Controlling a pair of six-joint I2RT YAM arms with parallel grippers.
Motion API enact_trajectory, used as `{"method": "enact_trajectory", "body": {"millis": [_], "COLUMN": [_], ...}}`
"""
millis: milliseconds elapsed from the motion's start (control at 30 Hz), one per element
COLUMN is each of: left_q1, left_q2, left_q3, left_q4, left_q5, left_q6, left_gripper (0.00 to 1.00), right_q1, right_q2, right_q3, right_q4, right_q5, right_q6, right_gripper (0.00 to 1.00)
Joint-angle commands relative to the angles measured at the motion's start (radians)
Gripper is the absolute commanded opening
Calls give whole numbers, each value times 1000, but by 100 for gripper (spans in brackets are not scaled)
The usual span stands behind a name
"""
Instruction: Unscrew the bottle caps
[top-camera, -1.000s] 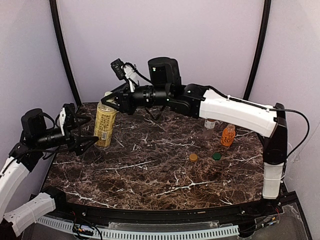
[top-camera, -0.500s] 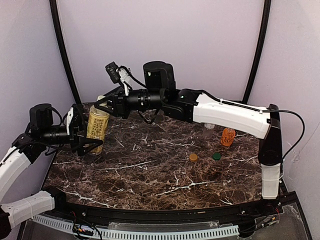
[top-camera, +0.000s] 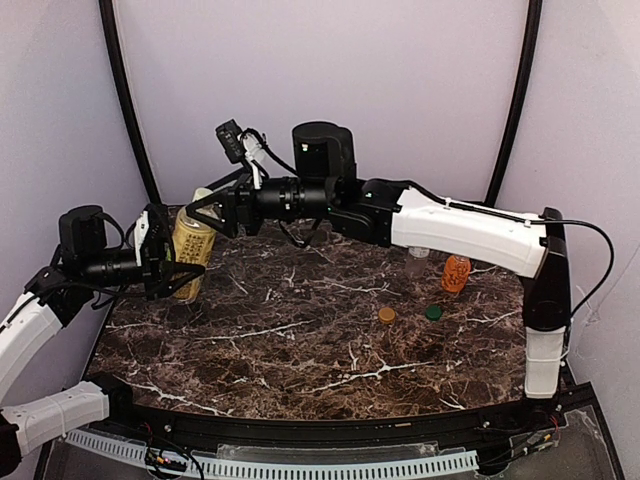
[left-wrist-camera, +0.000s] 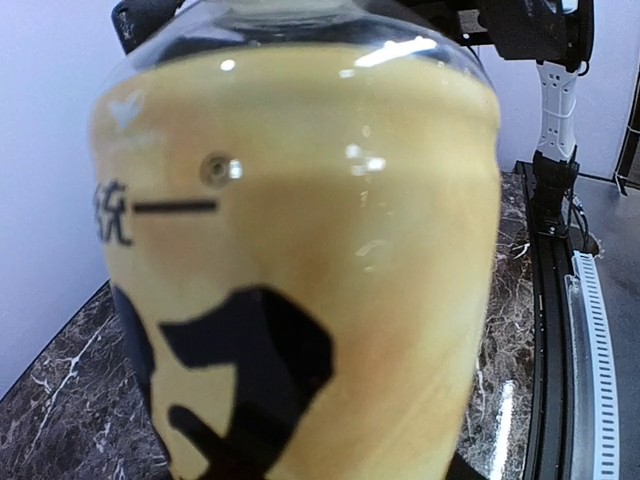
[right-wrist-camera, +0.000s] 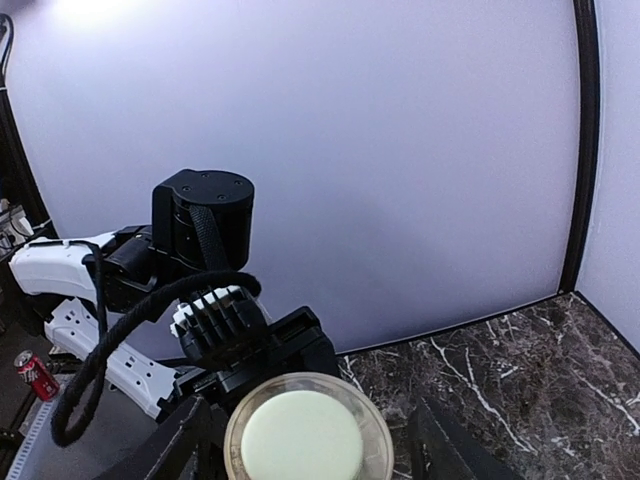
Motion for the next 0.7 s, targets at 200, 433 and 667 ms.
{"method": "enact_trajectory", "body": {"millis": [200,433,667], "left_q1": [-5,-19,-28], "left_q2": [-30,-26,-36], "left_q3": [-4,-52,-94], "left_q4": [183,496,580], "left_q5": [-599,-794,-790], "left_q6": [640,1046,1293], "left_gripper": [40,39,39], "right_q1": [-7,-45,-44], "right_q2": [-148,-66,24], "right_q3": [-12,61,173], "right_q4": [-192,-316,-295], "right_q5": [240,256,146], "right_q6": [103,258,278], "right_gripper": [78,82,84]}}
